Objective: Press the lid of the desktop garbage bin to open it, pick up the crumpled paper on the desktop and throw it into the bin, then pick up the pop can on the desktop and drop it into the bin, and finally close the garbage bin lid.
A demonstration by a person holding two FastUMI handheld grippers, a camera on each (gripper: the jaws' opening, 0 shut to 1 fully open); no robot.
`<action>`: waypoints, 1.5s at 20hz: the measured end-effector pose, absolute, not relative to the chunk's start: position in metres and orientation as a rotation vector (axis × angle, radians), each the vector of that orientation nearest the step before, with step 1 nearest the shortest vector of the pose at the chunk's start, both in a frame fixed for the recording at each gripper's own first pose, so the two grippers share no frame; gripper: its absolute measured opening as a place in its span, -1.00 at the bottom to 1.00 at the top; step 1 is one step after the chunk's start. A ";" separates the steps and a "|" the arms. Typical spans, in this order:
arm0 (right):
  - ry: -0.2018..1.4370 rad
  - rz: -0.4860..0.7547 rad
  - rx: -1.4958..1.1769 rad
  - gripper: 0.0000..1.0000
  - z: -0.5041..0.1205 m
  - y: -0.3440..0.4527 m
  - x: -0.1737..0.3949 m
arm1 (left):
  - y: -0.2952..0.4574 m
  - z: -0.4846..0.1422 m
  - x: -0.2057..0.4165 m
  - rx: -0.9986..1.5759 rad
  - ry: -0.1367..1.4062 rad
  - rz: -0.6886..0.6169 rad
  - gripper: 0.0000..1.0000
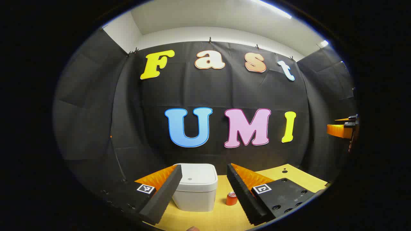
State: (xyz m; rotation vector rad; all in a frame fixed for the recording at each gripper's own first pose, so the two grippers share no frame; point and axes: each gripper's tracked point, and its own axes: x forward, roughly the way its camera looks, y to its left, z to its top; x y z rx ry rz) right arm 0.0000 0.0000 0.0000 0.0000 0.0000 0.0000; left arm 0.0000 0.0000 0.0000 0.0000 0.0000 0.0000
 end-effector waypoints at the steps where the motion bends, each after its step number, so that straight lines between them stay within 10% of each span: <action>1: -0.003 0.001 -0.002 0.93 0.000 0.001 0.000 | 0.001 -0.001 0.000 0.004 -0.004 0.001 0.90; 30: 0.003 0.004 0.006 0.93 0.003 0.011 0.010 | 0.024 0.011 0.042 0.019 0.001 -0.085 0.88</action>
